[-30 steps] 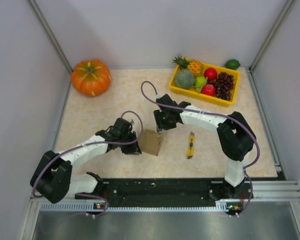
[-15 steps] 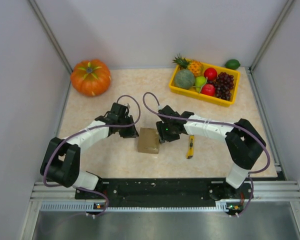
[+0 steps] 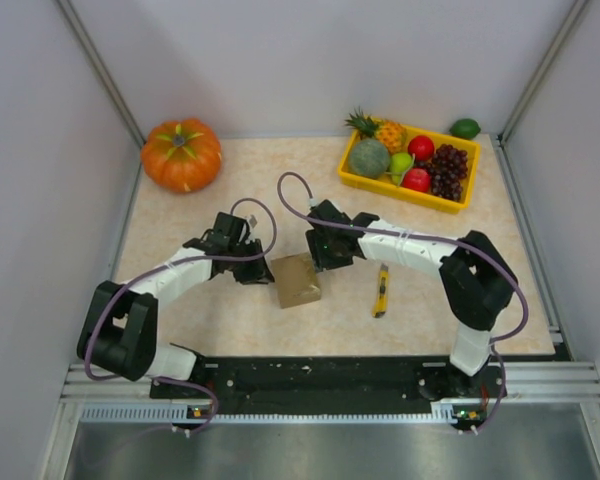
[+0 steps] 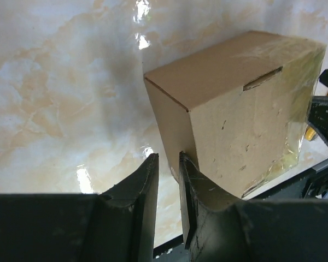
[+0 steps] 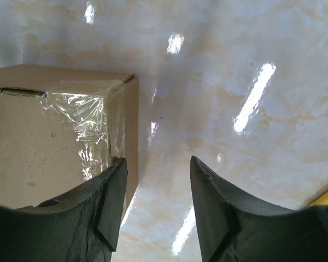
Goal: Unpack the express box
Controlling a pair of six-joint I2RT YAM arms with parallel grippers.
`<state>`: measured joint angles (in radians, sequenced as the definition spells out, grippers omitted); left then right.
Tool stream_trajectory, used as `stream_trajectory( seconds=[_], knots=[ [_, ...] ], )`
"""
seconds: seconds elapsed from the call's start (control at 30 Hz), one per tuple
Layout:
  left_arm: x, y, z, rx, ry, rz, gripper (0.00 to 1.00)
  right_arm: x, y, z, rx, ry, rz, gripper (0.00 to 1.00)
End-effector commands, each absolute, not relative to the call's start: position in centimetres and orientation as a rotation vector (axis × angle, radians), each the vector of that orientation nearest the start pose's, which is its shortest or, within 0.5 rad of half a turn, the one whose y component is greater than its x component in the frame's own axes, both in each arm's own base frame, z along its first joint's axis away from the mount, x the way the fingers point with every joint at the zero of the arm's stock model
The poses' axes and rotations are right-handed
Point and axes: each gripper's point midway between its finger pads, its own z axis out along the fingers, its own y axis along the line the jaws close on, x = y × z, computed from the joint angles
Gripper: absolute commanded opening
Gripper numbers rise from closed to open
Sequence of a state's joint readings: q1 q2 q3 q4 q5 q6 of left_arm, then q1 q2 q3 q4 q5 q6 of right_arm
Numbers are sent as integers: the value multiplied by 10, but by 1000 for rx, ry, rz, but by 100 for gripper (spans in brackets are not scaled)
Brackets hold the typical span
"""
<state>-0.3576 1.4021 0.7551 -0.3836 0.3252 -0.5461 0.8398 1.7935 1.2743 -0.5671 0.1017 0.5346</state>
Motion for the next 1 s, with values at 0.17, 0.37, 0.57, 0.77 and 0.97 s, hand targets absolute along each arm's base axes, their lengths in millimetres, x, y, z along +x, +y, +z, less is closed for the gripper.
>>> stream_trajectory(
  seconds=[0.17, 0.37, 0.57, 0.77, 0.97],
  knots=[
    [267, -148, 85, -167, 2606, -629, 27, 287, 280, 94, -233, 2570, 250, 50],
    [283, -123, 130, -155, 2474, -483, 44, 264, 206, 98, -16, 2565, 107, 52],
    [291, -130, 175, -108, 2358, -546, 66, 233, 163, 75, 97, 2626, 16, 53],
    [298, -143, 193, -68, 2314, -632, 79, 218, 153, 54, 150, 2683, -17, 51],
    [298, -149, 192, -75, 2325, -671, 83, 218, 158, 42, 139, 2709, 13, 51]
  ],
)
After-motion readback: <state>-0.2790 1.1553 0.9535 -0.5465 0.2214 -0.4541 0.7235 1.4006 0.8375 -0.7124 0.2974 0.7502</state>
